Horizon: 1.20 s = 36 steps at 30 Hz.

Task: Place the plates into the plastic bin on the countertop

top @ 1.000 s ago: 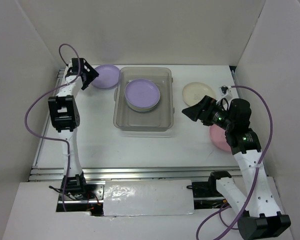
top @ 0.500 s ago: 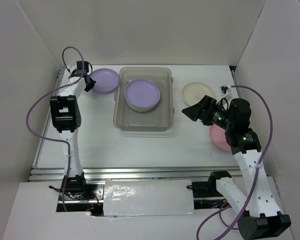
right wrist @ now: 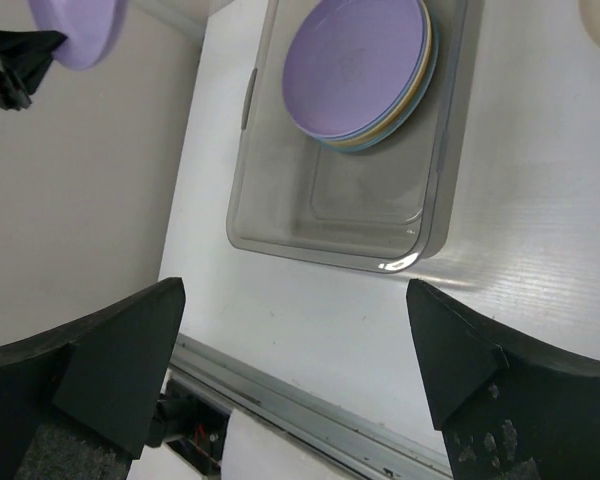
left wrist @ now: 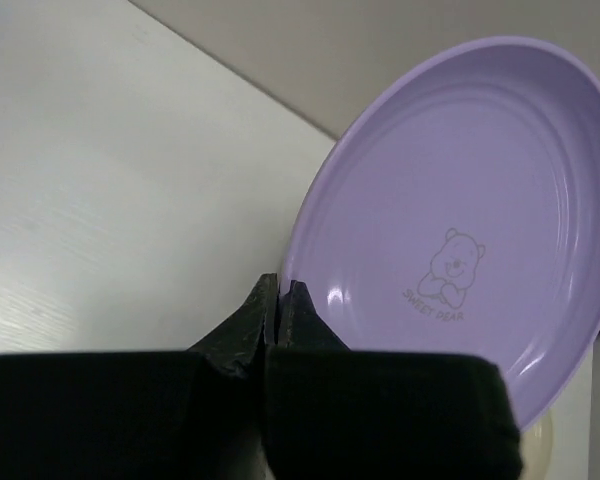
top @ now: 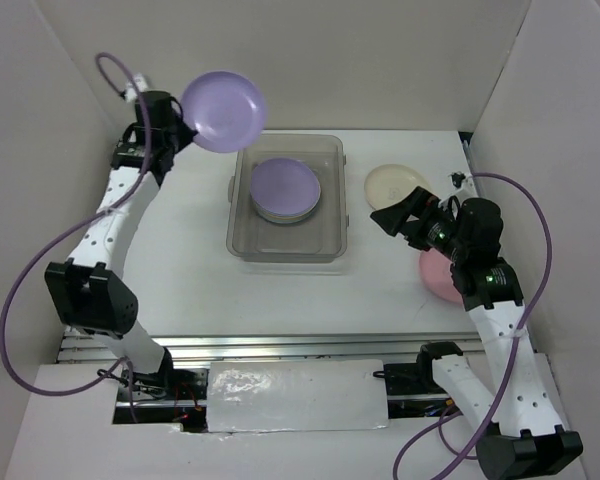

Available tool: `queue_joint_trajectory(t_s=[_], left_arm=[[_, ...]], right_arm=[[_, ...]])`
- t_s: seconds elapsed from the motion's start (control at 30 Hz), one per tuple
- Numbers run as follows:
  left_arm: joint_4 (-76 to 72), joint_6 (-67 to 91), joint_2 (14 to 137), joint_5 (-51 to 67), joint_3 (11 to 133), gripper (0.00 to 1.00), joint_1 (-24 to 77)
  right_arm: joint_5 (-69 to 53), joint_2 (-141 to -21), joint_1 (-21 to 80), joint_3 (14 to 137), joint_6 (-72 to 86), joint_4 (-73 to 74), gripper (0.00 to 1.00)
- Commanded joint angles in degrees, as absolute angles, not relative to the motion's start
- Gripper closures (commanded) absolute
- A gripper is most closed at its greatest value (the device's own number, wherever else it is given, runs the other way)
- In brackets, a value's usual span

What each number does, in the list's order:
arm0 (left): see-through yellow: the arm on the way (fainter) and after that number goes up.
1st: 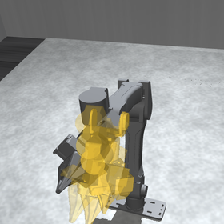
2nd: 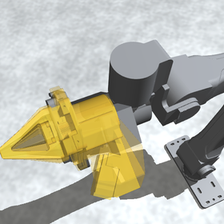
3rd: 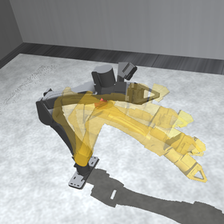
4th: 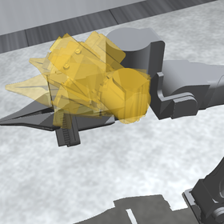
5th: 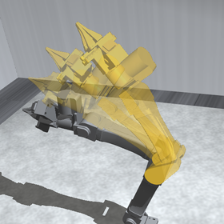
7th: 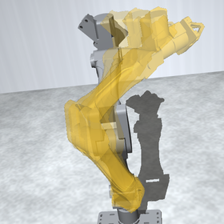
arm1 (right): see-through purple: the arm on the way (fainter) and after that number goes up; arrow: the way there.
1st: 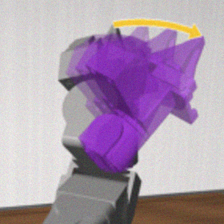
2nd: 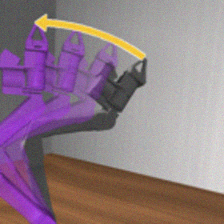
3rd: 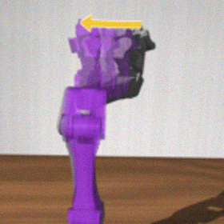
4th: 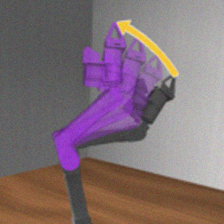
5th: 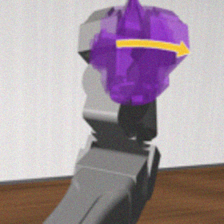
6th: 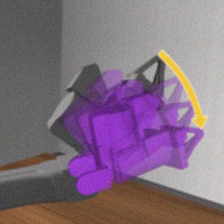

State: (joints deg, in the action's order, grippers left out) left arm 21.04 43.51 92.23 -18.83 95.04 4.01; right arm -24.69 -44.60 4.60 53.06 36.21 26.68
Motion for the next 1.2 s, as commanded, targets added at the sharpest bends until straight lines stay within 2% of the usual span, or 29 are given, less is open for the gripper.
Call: queue_joint_trajectory(t_s=[0.0,0.13,0.37,0.6,0.63,0.7,0.73,0.77,0.8,1.0,1.07,1.17], left_arm=[[23.82,39.2,99.48,-10.82,94.83,1.0,9.75],[25.65,36.74,105.98,-8.17,101.14,1.0,14.66],[28.39,34.98,118.46,-3.61,110.91,1.0,16.44],[28.04,35.68,121.37,-2.73,112.85,1.0,17.14],[28.39,35.94,121.64,-2.64,113.46,0.91,17.05],[29.79,36.3,121.82,-3.08,113.99,0.67,17.23],[29.79,36.47,121.38,-3.51,113.47,0.37,17.49],[29.53,36.47,119.81,-5.08,112.94,0.15,17.75],[29.18,36.47,118.84,-5.79,112.07,0.01,18.19],[28.3,35.69,106.98,-7.82,108.63,0.01,19.42],[32.5,35.33,102.76,-8.87,109.94,0.01,19.6],[38.4,34.54,95.29,-11.34,108.65,0.01,19.86]], right_arm=[[-20.39,-42.72,4.13,54.49,38.67,26.89,0.0],[-21.0,-40.53,4.13,56.42,39.64,29.0,0.0],[-20.3,-39.64,4.13,57.66,39.38,31.38,0.0],[-20.04,-39.99,4.13,57.66,38.76,31.82,0.0],[-20.13,-39.99,4.13,57.66,38.67,31.82,0.0],[-20.3,-40.08,4.13,57.74,38.58,31.82,0.0],[-20.3,-40.34,4.13,57.92,38.41,31.9,0.0],[-20.04,-40.52,4.13,57.92,38.23,32.08,0.0],[-19.78,-40.78,4.13,58.18,38.23,32.25,0.0],[-12.14,-43.94,3.61,60.46,38.67,34.45,0.0],[-8.9,-46.22,2.82,61.26,38.85,34.72,0.0],[1.9,-57.43,0.71,65.64,39.63,35.24,0.0]])
